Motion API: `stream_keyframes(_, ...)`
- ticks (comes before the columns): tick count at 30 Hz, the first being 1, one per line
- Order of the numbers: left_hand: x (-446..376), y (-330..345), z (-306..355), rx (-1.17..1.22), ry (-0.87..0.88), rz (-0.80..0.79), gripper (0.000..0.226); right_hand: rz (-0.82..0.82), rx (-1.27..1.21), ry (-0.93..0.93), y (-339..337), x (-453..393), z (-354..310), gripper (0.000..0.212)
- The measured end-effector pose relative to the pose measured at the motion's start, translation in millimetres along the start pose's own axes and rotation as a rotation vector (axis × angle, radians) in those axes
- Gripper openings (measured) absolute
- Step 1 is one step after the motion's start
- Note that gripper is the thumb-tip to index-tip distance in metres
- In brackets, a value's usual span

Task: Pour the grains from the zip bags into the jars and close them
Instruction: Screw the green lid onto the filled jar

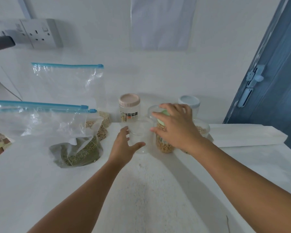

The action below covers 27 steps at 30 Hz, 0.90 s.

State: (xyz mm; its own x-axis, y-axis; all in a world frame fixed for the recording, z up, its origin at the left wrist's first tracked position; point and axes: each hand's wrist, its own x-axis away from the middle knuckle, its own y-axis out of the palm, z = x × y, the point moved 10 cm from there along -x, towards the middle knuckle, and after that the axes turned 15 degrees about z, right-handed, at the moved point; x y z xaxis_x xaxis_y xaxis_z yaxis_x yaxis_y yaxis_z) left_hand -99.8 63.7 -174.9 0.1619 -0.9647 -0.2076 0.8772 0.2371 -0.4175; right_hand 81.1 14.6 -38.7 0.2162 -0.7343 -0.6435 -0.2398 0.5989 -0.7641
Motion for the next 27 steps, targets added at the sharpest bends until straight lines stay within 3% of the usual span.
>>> stream_keyframes(5, -3, -3, -24, -0.143, 0.009, -0.118, 0.095, -0.239, 0.074, -0.176, 43, -11, -53, 0.05)
stream_keyframes(10, -30, -40, -41, -0.102, -0.067, -0.004, 0.066, -0.446, 0.063, -0.167, 83, -12, -62, 0.044)
stream_keyframes(17, -86, -39, -7, 0.071, -0.101, 0.111, 0.079, -0.42, -0.008, -0.068, 95, -18, -58, 0.041)
stream_keyframes(21, -111, -20, 6, 0.222, -0.165, 0.052, 0.093, -0.398, -0.006, -0.043, 96, -15, -54, 0.046)
stream_keyframes(27, -128, 3, 3, 0.366, -0.171, -0.041, 0.092, -0.409, -0.009, 0.004, 103, -14, -53, 0.053)
